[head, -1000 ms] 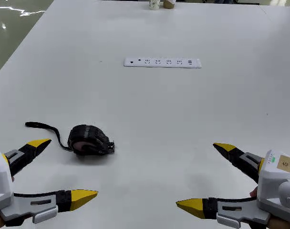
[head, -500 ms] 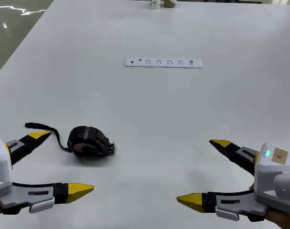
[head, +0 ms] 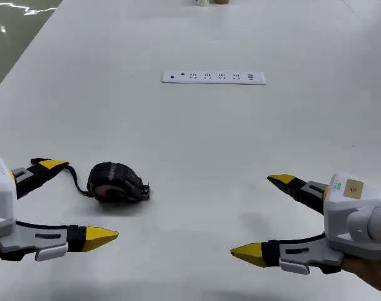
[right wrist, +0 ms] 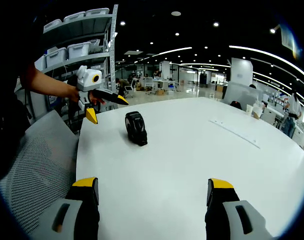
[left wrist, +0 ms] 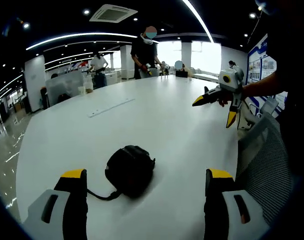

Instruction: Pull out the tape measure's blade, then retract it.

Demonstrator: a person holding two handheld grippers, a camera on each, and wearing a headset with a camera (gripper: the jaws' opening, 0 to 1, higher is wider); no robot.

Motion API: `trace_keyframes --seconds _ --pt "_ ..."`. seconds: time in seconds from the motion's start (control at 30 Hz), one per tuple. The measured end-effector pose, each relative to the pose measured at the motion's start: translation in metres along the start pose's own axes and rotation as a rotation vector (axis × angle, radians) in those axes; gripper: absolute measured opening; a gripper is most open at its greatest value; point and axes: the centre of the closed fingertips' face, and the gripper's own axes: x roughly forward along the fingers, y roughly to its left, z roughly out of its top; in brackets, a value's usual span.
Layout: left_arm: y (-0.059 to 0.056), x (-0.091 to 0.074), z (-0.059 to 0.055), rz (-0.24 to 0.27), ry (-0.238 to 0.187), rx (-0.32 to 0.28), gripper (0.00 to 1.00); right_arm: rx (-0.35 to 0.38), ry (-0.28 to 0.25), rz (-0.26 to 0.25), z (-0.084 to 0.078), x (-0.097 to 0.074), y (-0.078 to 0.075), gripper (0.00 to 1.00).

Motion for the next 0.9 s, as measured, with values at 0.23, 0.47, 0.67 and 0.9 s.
trace_keyframes --seconds 0.23,0.47,0.67,0.9 --pt "0.009 0.004 0.000 -0.012 0.028 0.024 0.92 -0.019 0.011 0.020 0.000 0.005 -0.004 0.86" --pt "0.014 0.010 0.000 -0.036 0.049 0.054 0.89 -0.041 0.020 0.044 0.001 0.012 -0.008 0.84" --pt "0.018 0.015 -0.002 -0.062 0.072 0.077 0.84 -0.066 0.021 0.064 0.002 0.019 -0.009 0.81" --pt "0.023 0.019 -0.003 -0.088 0.095 0.101 0.79 -0.093 0.023 0.091 0.005 0.029 -0.012 0.76"
